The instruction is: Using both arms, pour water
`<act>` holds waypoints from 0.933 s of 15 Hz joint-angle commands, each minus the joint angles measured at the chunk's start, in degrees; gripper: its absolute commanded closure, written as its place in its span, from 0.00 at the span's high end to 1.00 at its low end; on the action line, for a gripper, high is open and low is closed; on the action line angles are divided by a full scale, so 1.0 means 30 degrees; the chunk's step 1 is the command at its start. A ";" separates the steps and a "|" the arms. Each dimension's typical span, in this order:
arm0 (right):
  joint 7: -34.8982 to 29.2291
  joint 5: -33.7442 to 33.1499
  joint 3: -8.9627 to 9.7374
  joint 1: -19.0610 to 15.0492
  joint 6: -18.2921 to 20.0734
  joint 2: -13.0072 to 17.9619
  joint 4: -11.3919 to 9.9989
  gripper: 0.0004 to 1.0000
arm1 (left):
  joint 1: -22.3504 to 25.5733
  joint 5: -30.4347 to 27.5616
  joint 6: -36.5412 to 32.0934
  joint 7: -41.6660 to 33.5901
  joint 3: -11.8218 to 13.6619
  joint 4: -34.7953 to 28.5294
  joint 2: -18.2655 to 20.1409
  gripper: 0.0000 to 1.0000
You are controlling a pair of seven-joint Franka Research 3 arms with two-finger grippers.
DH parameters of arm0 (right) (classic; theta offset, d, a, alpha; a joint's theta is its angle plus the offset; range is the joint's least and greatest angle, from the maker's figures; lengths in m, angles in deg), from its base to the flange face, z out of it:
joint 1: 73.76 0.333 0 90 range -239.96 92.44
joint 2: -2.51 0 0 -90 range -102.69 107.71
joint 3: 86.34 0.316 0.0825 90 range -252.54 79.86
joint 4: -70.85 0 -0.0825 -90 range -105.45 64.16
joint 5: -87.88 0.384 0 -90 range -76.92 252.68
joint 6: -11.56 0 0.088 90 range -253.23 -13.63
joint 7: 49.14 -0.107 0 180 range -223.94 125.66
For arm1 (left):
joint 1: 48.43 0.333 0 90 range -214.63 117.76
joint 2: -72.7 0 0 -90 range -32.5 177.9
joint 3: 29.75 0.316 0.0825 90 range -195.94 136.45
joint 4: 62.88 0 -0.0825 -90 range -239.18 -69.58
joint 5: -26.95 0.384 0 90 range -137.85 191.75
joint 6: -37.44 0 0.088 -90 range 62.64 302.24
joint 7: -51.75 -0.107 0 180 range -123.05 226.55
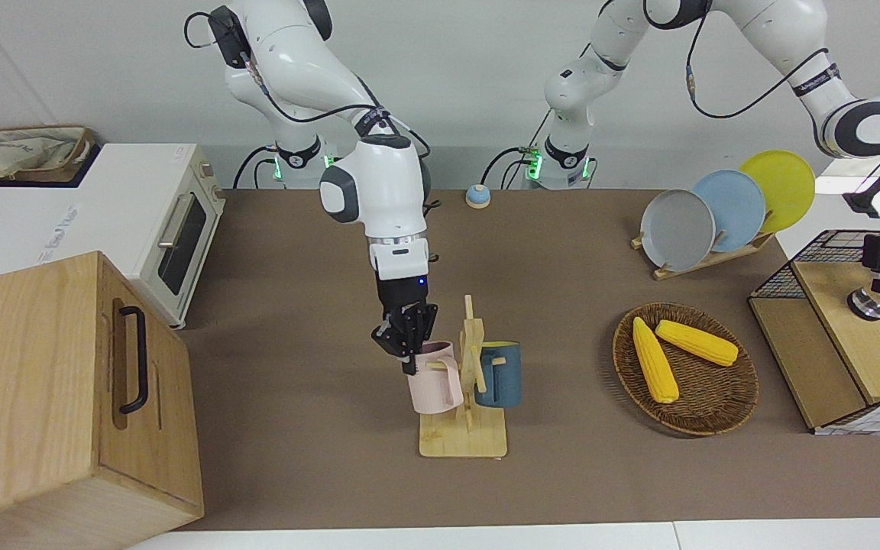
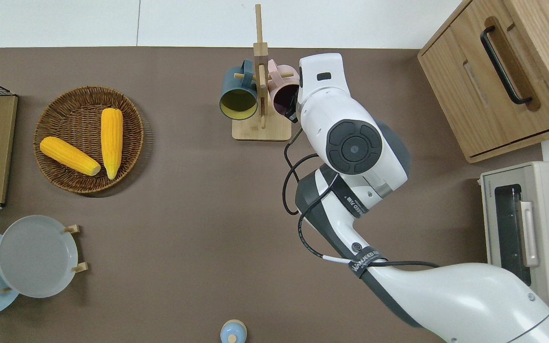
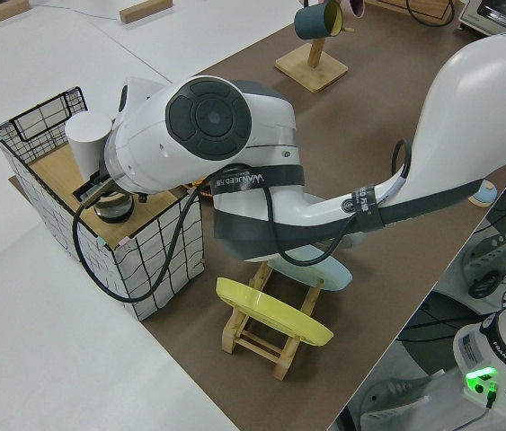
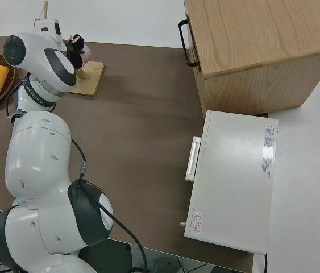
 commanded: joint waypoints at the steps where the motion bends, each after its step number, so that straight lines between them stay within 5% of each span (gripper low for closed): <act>1: -0.0042 -0.0043 -0.0040 0.0092 -0.0142 -0.0393 0.0384 0.08 | -0.0087 -0.0461 0.0299 -0.0114 -0.0020 0.0328 -0.0280 0.02; 14: -0.0307 0.0660 -0.0216 0.0092 0.0063 -0.0247 0.0384 0.02 | -0.0087 -0.0491 0.0299 -0.0114 -0.0020 0.0328 -0.0134 0.02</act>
